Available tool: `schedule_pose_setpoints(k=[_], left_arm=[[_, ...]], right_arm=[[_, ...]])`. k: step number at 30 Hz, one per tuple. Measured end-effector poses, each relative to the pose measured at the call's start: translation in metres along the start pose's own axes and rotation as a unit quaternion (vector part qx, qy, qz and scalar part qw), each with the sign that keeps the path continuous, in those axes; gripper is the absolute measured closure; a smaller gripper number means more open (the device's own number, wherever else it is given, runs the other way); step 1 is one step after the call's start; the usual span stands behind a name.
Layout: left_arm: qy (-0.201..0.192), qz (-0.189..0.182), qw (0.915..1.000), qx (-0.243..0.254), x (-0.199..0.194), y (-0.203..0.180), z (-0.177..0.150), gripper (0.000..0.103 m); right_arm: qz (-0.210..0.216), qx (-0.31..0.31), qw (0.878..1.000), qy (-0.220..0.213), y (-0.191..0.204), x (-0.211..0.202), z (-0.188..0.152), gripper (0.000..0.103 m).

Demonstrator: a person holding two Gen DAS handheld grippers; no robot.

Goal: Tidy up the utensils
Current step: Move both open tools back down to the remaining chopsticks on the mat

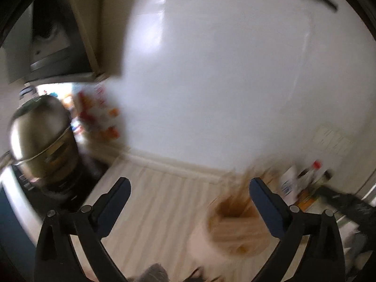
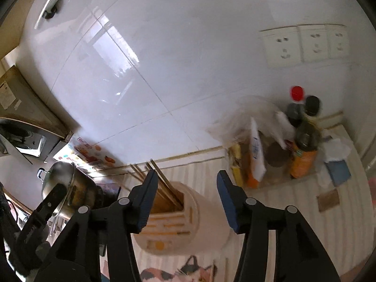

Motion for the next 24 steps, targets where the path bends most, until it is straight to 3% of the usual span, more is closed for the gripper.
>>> schedule_pose_setpoints(k=[7, 12, 15, 17, 21, 24], left_arm=[[0.099, 0.091, 0.9905, 0.027, 0.042, 0.049, -0.090, 0.000], [0.191, 0.145, 0.9695, 0.052, 0.090, 0.076, -0.173, 0.000], [0.242, 0.171, 0.9513, 0.084, 0.111, 0.086, -0.218, 0.000], [0.261, 0.183, 0.9420, 0.105, 0.120, 0.090, -0.239, 0.000], [0.285, 0.198, 0.9282, 0.133, 0.131, 0.095, -0.271, 0.000], [0.292, 0.205, 0.9237, 0.140, 0.132, 0.098, -0.283, 0.000]], right_arm=[[-0.039, -0.007, 0.996, 0.079, -0.012, 0.005, -0.080, 0.037], [-0.039, -0.005, 0.979, 0.200, -0.018, 0.054, -0.168, 0.037], [-0.034, -0.001, 0.963, 0.268, -0.020, 0.085, -0.217, 0.042], [-0.036, -0.003, 0.951, 0.308, -0.020, 0.101, -0.245, 0.052], [-0.042, -0.010, 0.942, 0.334, -0.014, 0.115, -0.275, 0.055], [-0.058, -0.030, 0.936, 0.345, -0.006, 0.121, -0.289, 0.064]])
Point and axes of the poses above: each gripper's, at about its wrist camera, not at the fingertips, and x roughly the way its jaws point, y to its left, z to its top, the point moved 3 cm from there along x, roughly the way its jaws point, and after that the axes turned 14 degrees about -x, right-handed, at the moved point
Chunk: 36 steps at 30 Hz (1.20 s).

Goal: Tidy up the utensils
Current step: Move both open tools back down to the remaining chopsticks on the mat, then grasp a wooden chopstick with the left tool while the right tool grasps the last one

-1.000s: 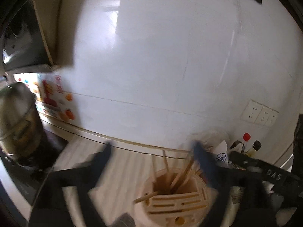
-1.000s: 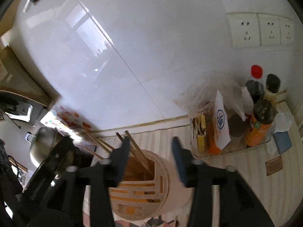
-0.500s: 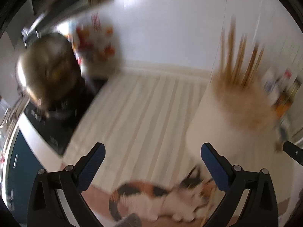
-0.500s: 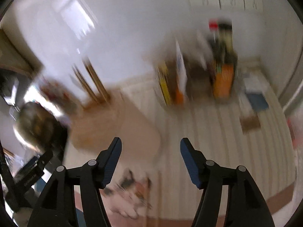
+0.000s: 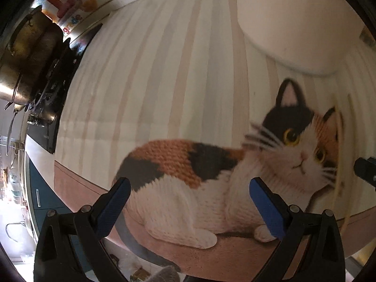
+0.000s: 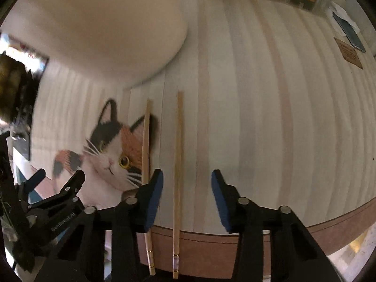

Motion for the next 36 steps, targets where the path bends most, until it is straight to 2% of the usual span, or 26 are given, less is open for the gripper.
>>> schedule_pose_setpoints(k=[5, 6, 8, 10, 16, 23, 24, 25, 29, 32, 33, 34, 36], left_arm=[[-0.003, 0.001, 1.0000, -0.001, -0.003, 0.002, 0.000, 0.000], [-0.003, 0.001, 1.0000, 0.001, -0.004, 0.000, -0.001, 0.000], [-0.006, 0.000, 1.0000, 0.003, -0.003, 0.001, 0.002, 0.000], [-0.009, -0.003, 0.9999, 0.005, -0.010, -0.005, 0.001, 0.000], [-0.023, -0.035, 0.9984, 0.039, -0.028, -0.032, -0.002, 0.000], [-0.011, -0.095, 0.9914, 0.089, -0.038, -0.077, -0.012, 0.001], [-0.001, -0.112, 0.9890, 0.096, -0.038, -0.084, -0.014, 0.007], [0.007, -0.126, 0.9869, 0.101, -0.038, -0.090, -0.015, 0.019], [0.027, -0.141, 0.9826, 0.117, -0.033, -0.107, -0.018, 0.045], [0.033, -0.157, 0.9801, 0.117, -0.033, -0.109, -0.018, 0.071], [0.033, -0.157, 0.9800, 0.118, -0.033, -0.109, -0.017, 0.088], [0.032, -0.151, 0.9806, 0.120, -0.033, -0.107, -0.016, 0.097], [0.030, -0.141, 0.9829, 0.114, -0.030, -0.097, -0.013, 0.099]], right_arm=[[-0.057, -0.049, 0.997, -0.001, 0.017, 0.003, -0.001, 0.072], [-0.075, -0.068, 0.995, -0.002, 0.021, 0.003, -0.002, 0.076], [-0.099, -0.087, 0.991, -0.004, 0.023, 0.004, -0.004, 0.092], [-0.097, -0.090, 0.991, -0.007, 0.020, 0.003, -0.007, 0.095], [-0.100, -0.061, 0.993, 0.003, -0.027, -0.005, -0.024, 0.096], [-0.108, -0.012, 0.994, 0.010, -0.089, -0.019, -0.047, 0.096], [-0.104, -0.005, 0.995, 0.009, -0.095, -0.020, -0.050, 0.096], [-0.099, 0.002, 0.995, 0.007, -0.100, -0.022, -0.051, 0.096], [-0.097, 0.018, 0.995, 0.002, -0.117, -0.027, -0.058, 0.096], [-0.103, 0.017, 0.995, 0.001, -0.126, -0.029, -0.057, 0.096], [-0.105, 0.016, 0.994, 0.002, -0.126, -0.030, -0.059, 0.096], [-0.106, 0.015, 0.994, 0.003, -0.118, -0.027, -0.055, 0.096], [-0.110, 0.014, 0.994, 0.006, -0.117, -0.027, -0.059, 0.096]])
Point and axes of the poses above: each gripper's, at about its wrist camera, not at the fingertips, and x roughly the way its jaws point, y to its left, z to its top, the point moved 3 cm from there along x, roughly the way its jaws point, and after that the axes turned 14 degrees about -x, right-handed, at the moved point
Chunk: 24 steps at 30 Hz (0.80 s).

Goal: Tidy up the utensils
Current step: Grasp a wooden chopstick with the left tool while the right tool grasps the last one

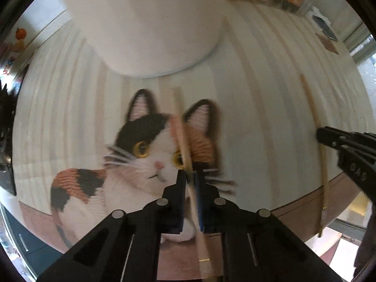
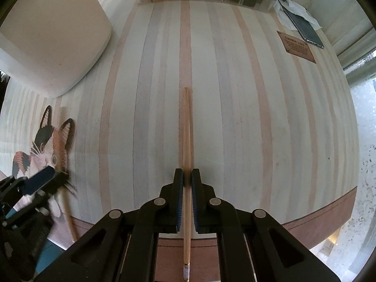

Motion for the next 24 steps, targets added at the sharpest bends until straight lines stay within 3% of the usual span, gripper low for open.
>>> schedule_pose_setpoints(k=[5, 9, 13, 18, 24], left_arm=[[0.006, 0.014, 0.9982, -0.058, -0.001, 0.057, 0.000, 0.099], [0.010, 0.023, 0.9955, -0.091, 0.000, 0.086, 0.005, 0.099], [0.020, 0.005, 0.9935, -0.112, 0.003, 0.097, 0.011, 0.098], [0.020, 0.005, 0.9951, -0.097, 0.004, 0.112, 0.012, 0.098], [0.025, 0.000, 0.9948, -0.099, 0.007, 0.103, 0.031, 0.098]], right_arm=[[0.007, -0.003, 1.000, 0.002, 0.037, 0.000, 0.016, 0.096], [0.051, -0.003, 0.999, 0.007, 0.059, 0.001, 0.025, 0.096], [0.101, -0.013, 0.995, 0.015, 0.091, 0.003, 0.034, 0.096], [0.082, -0.039, 0.995, 0.026, 0.110, -0.001, 0.040, 0.095], [0.077, -0.052, 0.995, 0.042, 0.111, 0.008, 0.051, 0.095]])
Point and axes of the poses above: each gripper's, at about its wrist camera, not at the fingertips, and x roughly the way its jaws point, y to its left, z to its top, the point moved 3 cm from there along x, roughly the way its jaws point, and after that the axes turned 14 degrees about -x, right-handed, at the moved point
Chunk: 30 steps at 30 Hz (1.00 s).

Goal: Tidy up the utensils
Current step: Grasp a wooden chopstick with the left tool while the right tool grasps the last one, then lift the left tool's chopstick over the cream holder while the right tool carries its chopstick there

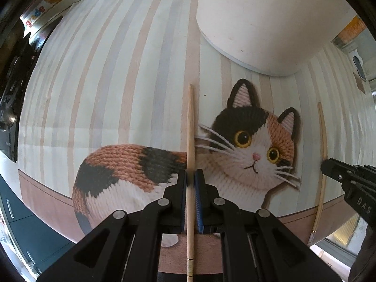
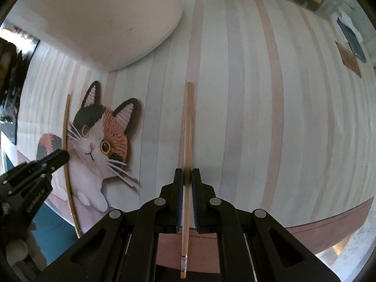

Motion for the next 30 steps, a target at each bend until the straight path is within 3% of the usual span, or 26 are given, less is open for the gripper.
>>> schedule_pose_setpoints(k=[8, 12, 16, 20, 22, 30], left_arm=[[-0.005, 0.001, 1.0000, 0.008, 0.001, -0.003, -0.002, 0.098], [-0.009, 0.002, 0.9999, 0.008, -0.002, -0.008, -0.008, 0.098], [-0.011, 0.002, 0.9999, 0.007, -0.003, -0.011, -0.011, 0.098], [-0.015, 0.004, 0.9999, 0.006, -0.004, -0.012, -0.013, 0.098], [-0.024, 0.015, 0.9995, 0.013, -0.007, -0.012, -0.016, 0.098], [-0.057, 0.015, 0.9982, 0.010, -0.033, -0.007, -0.017, 0.099]], right_arm=[[-0.057, -0.022, 0.998, -0.007, 0.030, 0.005, 0.015, 0.086], [-0.064, -0.025, 0.998, -0.012, 0.040, 0.003, 0.010, 0.085], [-0.063, -0.025, 0.998, -0.012, 0.038, 0.005, 0.012, 0.086], [-0.056, -0.012, 0.998, -0.018, 0.029, 0.004, 0.012, 0.096], [-0.030, 0.013, 0.999, -0.022, 0.023, 0.003, 0.010, 0.096], [-0.014, 0.056, 0.997, -0.044, 0.004, -0.010, 0.005, 0.096]])
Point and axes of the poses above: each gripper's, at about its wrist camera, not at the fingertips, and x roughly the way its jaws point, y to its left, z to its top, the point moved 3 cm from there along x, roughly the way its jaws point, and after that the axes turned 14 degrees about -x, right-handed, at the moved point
